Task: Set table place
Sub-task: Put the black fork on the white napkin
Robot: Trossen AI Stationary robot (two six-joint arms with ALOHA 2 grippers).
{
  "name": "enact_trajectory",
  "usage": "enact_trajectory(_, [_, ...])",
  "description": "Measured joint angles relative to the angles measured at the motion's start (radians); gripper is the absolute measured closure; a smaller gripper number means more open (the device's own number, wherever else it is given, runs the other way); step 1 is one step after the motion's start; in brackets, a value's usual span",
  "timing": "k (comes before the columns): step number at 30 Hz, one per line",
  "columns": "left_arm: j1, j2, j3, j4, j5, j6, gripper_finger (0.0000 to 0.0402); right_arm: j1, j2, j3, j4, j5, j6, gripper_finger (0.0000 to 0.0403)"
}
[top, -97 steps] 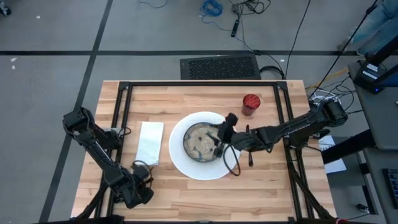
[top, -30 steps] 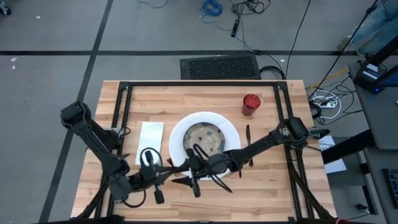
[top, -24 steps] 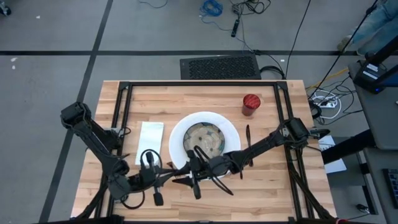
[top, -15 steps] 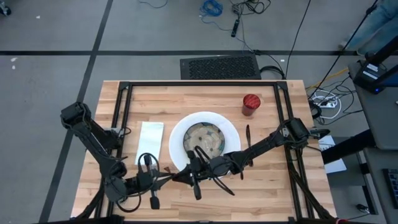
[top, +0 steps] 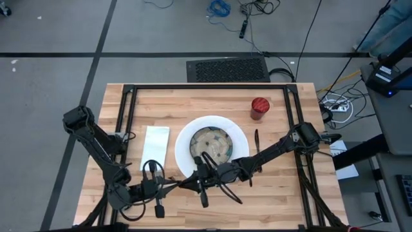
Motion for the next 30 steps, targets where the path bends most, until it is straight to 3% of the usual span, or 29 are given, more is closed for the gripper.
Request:
enact_trajectory(5, [0.000,0.000,0.000,0.001,0.009,-0.003,0.0392,0.004,0.000,0.000,-0.011,0.003,-0.003,0.0403])
enact_trajectory(14, [0.000,0.000,0.000,-0.001,0.000,-0.025,0.0311,-0.004,0.001,-0.001,-0.109,0.019,0.021,0.0402])
enact_trajectory(23, [-0.042,-0.031,0.000,-0.010,-0.100,0.016,0.0292,-0.059,0.001,0.000,-0.405,0.046,0.051,0.0402])
enact_trajectory(27, [-0.048,-0.055,0.002,-0.125,-0.097,-0.184,0.0292,-0.073,-0.002,0.011,-0.612,0.078,0.053,0.0402])
enact_trajectory(30, [-0.012,-0.059,0.002,-0.329,-0.030,-0.429,0.0292,-0.069,-0.002,0.085,-0.878,0.184,0.051,0.0402])
